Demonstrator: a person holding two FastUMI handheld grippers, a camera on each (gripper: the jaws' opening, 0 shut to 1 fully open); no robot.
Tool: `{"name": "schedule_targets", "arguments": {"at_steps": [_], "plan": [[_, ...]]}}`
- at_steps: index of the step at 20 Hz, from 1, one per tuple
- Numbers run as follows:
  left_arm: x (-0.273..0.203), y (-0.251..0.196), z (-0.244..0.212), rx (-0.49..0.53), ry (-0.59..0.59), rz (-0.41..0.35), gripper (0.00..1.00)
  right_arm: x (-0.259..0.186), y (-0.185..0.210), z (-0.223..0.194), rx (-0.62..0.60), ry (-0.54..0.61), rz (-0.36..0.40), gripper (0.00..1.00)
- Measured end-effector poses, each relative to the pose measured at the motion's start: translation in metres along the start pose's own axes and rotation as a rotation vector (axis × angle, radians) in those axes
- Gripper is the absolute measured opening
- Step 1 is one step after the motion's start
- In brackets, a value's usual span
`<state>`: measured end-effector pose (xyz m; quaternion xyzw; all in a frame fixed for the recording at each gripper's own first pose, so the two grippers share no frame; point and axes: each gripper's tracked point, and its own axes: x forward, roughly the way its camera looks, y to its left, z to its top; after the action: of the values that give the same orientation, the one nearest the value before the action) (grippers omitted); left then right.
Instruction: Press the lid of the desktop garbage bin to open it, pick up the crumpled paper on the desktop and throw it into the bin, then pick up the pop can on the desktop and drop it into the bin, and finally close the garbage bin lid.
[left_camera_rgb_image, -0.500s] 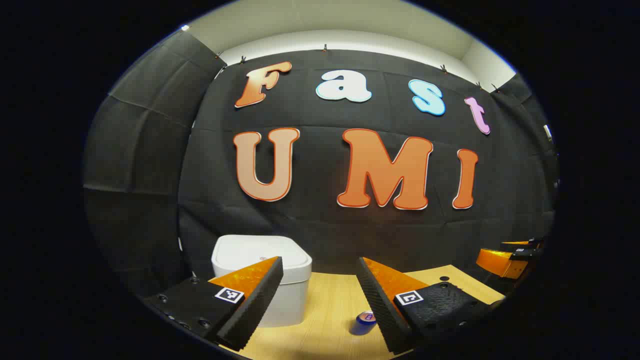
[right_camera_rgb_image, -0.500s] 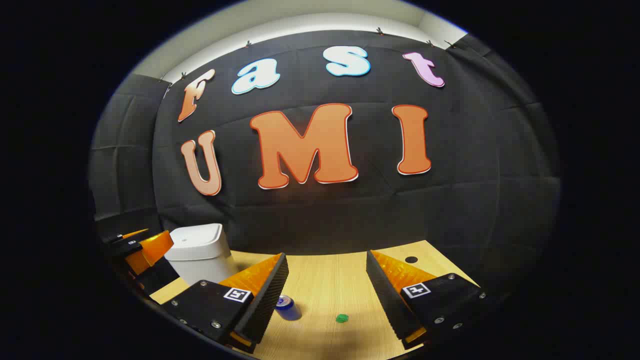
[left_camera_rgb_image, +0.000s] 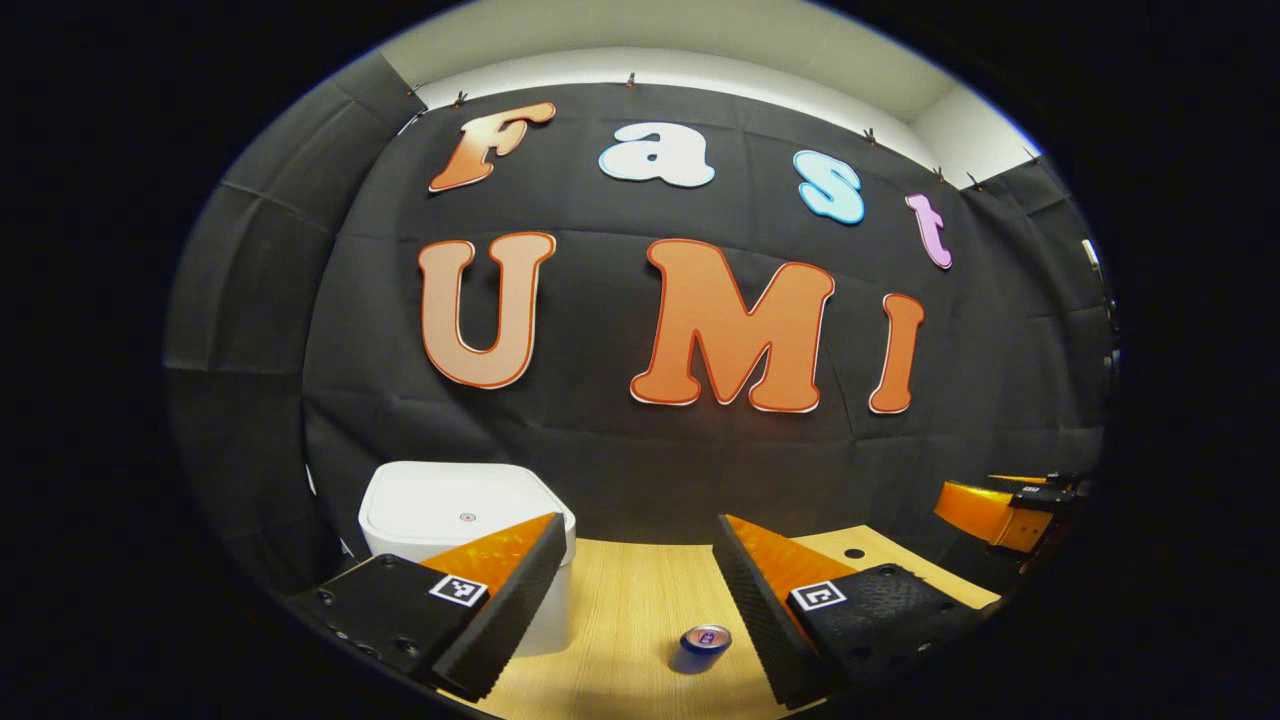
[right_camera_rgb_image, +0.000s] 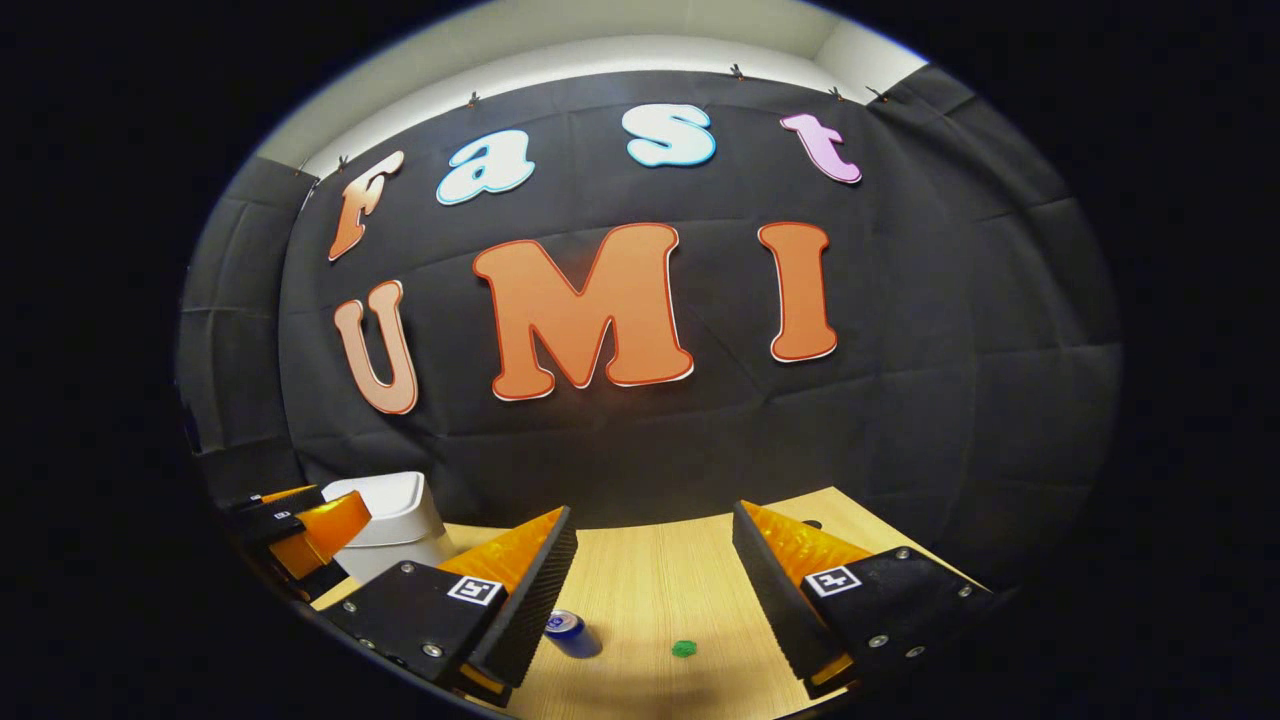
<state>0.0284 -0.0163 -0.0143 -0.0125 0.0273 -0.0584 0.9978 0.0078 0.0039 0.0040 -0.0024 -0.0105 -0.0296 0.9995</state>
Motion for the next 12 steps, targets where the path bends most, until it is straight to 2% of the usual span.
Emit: {"name": "schedule_targets", "arguments": {"at_steps": [6, 12], "plan": [[0.013, 0.001, -0.001, 0.012, -0.003, -0.015, 0.94, 0.014, 0.019, -0.011, -0.032, 0.049, 0.037, 0.94], [0.025, 0.009, -0.002, 0.03, 0.003, -0.003, 0.94, 0.028, 0.03, -0.008, -0.044, 0.038, 0.06, 0.94]]}}
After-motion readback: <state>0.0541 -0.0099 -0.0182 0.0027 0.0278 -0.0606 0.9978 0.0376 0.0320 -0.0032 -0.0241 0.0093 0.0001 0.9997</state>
